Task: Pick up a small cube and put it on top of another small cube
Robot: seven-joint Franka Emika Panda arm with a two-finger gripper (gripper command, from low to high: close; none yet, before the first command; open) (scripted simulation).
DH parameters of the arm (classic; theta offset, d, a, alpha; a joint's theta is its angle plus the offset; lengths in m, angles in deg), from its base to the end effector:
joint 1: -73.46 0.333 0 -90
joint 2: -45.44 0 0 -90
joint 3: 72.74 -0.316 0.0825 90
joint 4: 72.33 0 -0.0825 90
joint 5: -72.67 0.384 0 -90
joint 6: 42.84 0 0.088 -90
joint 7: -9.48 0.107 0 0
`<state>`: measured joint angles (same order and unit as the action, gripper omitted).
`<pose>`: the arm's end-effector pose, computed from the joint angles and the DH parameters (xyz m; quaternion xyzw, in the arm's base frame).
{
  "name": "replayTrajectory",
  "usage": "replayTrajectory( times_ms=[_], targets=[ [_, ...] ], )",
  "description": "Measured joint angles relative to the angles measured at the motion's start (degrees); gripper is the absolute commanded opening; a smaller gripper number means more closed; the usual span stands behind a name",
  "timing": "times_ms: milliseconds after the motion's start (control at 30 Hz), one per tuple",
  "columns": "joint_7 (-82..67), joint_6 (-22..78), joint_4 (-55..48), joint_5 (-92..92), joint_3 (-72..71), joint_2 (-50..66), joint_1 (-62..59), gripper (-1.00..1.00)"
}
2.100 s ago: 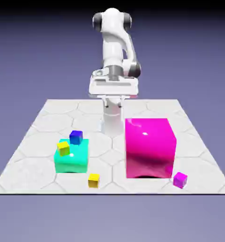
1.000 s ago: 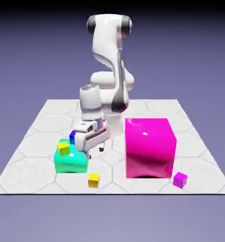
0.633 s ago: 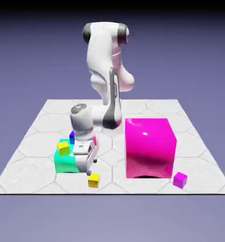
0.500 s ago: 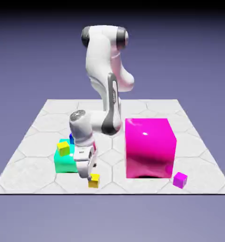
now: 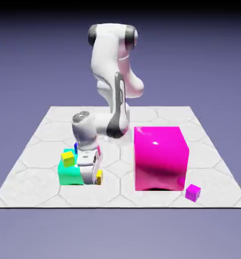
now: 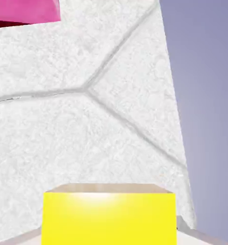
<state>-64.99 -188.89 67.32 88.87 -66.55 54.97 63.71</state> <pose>0.4631 -0.1372 0.2321 -0.9219 -0.3808 -0.0293 0.0651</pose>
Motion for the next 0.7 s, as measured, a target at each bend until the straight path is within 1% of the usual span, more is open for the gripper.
replayTrajectory(
  times_ms=[567, 633, 700],
  targets=[
    [-31.05, 24.53, 14.41, -25.98, 22.16, -35.30, 3.19, -1.00],
    [-32.19, 25.43, 14.94, -26.93, 22.98, -36.60, 3.31, -1.00],
    [-33.01, 20.46, 16.96, -26.31, 23.87, -33.48, 3.77, -1.00]
  ],
)
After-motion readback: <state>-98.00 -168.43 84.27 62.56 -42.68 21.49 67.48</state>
